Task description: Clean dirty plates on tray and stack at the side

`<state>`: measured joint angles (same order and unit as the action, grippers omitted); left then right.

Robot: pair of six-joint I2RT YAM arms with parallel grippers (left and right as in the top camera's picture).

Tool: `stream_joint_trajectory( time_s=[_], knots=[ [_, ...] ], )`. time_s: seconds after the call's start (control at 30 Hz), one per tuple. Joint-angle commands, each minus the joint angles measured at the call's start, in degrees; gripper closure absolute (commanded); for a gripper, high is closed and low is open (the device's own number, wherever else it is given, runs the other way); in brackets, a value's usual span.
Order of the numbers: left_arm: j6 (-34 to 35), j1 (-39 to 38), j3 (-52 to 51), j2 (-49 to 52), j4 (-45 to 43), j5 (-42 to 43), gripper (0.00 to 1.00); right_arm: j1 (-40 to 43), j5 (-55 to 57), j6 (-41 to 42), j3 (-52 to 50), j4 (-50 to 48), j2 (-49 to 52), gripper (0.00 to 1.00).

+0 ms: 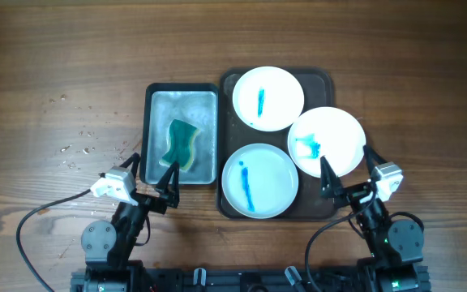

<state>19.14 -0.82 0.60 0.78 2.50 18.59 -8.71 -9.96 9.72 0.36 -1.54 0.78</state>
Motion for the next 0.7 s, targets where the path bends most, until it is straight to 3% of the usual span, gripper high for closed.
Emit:
stream_joint_trajectory(
  time_s=[0.0, 0.17, 0.33, 0.5, 0.67],
  knots=[
    [5.68, -0.35, -0.15, -0.39, -1.64, 3.74, 0.00, -0.07, -8.72, -0.76, 2.34, 0.31, -0.20, 0.00],
    [6.88, -0.35, 3.32, 0.37, -2.08, 4.52, 0.00, -0.07, -9.84, -0.81, 10.69, 3.19, 4.20, 0.00],
    [6.84, -0.35, 13.16, 8.44, 3.10, 4.52, 0.00, -0.07, -11.61, -3.93, 27.54, 10.95, 18.38, 0.00],
    [6.80, -0.35, 29.14, 25.94, 15.72, 4.55, 0.00, -0.07, -12.85, -3.85, 48.96, 27.82, 38.25, 0.00],
    [5.62, -0.35, 50.38, 47.47, 35.85, 4.57, 0.00, -0.07, -13.88, -3.87, 71.36, 47.91, 58.47, 0.00]
  ],
)
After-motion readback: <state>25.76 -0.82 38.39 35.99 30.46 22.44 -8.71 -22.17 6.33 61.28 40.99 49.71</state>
